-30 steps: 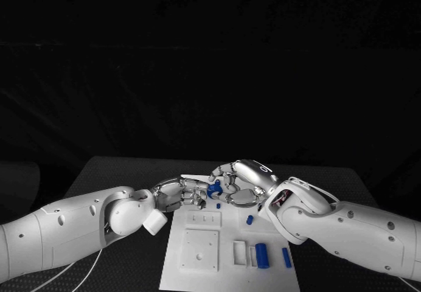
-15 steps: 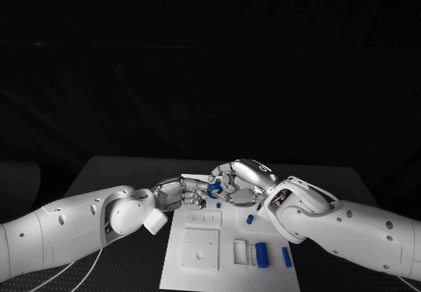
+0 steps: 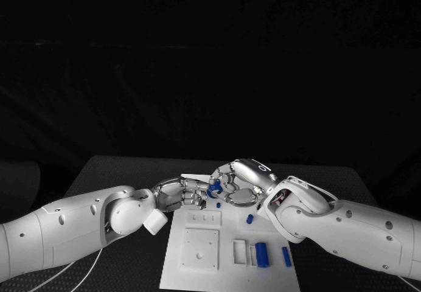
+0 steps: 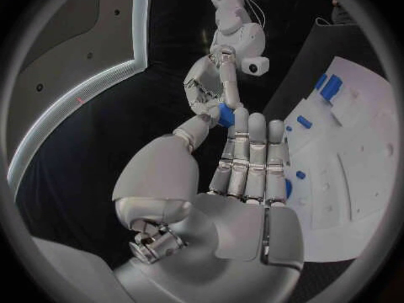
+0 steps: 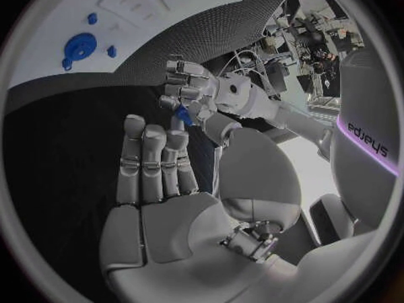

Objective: Assemble the parts on the task board

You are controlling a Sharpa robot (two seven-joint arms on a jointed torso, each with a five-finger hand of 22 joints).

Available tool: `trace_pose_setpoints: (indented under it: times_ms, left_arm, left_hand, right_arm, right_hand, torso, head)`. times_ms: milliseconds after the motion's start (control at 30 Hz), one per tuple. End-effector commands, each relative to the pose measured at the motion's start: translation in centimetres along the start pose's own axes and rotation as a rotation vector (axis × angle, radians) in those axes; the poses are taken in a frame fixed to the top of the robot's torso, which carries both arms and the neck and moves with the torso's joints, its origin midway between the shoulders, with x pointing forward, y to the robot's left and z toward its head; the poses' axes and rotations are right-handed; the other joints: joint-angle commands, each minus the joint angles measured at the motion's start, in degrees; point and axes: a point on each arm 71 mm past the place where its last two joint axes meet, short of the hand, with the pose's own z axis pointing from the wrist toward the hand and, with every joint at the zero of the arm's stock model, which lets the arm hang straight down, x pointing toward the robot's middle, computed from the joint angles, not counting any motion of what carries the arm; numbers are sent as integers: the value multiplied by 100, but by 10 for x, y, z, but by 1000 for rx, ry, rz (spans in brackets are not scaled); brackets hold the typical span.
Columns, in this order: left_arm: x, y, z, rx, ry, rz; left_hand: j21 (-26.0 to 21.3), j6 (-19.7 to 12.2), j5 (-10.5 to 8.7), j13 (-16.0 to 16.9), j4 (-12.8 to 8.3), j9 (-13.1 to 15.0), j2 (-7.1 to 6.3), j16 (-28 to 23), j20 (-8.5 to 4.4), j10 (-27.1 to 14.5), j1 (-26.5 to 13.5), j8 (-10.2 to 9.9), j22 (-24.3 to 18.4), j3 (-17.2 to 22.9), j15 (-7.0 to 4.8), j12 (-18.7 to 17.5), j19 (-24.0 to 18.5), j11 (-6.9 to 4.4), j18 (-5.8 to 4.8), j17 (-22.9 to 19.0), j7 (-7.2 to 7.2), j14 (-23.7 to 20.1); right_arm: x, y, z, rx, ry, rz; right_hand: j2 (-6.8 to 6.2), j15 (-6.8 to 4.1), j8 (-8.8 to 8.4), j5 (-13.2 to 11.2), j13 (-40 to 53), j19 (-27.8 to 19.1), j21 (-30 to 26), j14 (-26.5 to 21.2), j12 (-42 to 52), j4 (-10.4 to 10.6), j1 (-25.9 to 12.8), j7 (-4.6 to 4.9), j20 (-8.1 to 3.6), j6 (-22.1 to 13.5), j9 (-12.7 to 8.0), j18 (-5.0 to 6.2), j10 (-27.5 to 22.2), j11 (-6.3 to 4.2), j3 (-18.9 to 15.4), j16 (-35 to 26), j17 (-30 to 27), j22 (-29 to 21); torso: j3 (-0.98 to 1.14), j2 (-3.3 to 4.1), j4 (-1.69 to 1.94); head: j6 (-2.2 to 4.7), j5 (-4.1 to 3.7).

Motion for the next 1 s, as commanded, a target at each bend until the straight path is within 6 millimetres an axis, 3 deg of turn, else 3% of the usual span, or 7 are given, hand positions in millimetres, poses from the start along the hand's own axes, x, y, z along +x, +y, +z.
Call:
trace_pose_setpoints:
  times_ms: [33,600,767,833,900,1000]
  left_arm:
    - [3,-2,1,9,20,0]
    - [5,-1,2,-4,27,2]
    - [2,0,1,-13,2,7]
    - [2,0,1,-13,0,8]
    - [2,0,1,-13,-6,9]
    - [0,0,1,-14,-17,12]
  left_hand:
    - [-39,53,15,-3,-5,118,57,-7,-164,-51,-20,39,86,33,11,35,-11,5,-13,7,1,-40]
    - [-49,31,-17,-8,-21,120,27,-9,-162,-70,-45,31,85,31,14,36,-3,14,-10,6,9,-52]
    - [-88,-112,-95,-31,-24,91,-249,-45,-142,-165,-148,-46,83,7,41,10,-8,66,-4,-13,76,-117]
    - [-107,-155,-154,-35,37,78,-410,-53,-129,-192,-250,-70,83,-20,54,13,-11,78,2,-19,96,-139]
    - [-126,-393,-289,-32,129,14,-642,-40,-120,-214,-433,-201,85,-96,63,33,-9,87,17,-16,196,-157]
    - [-138,-561,-174,-18,182,-35,-745,-12,-113,-235,-615,-280,98,-218,65,76,-11,107,34,-5,255,-176]
  right_arm:
    - [1,1,0,-12,-4,-13]
    - [1,0,-1,8,-9,-1]
    - [2,0,-1,15,4,11]
    - [3,0,-1,15,6,15]
    - [3,1,-1,18,12,23]
    - [3,0,-1,27,11,39]
  right_hand:
    - [108,-50,35,-26,24,24,39,18,48,3,-8,82,-41,140,43,37,29,-36,35,42,13,39]
    - [279,-101,109,-26,170,96,151,63,122,-54,-90,35,-98,222,124,37,101,-83,42,191,62,66]
    - [336,-107,115,-26,203,95,170,58,128,-82,-120,33,-105,219,141,37,102,-84,30,216,69,70]
    - [355,-109,118,-26,217,94,178,56,131,-96,-133,32,-107,220,149,37,101,-85,24,227,72,72]
    - [368,-110,119,-26,228,91,184,53,133,-108,-143,32,-109,220,154,37,101,-86,19,235,74,74]
    - [385,-111,121,-26,243,88,191,49,135,-124,-156,31,-111,218,162,37,99,-86,15,245,77,75]
  torso:
    - [0,0,2]
    - [-2,0,3]
    - [-2,1,1]
    - [-3,0,0]
    - [-3,0,-1]
    - [-2,1,-2]
  head:
    - [-5,-1]
    - [-8,-18]
    - [-8,-23]
    - [-12,-24]
    - [-10,-23]
    - [-13,-22]
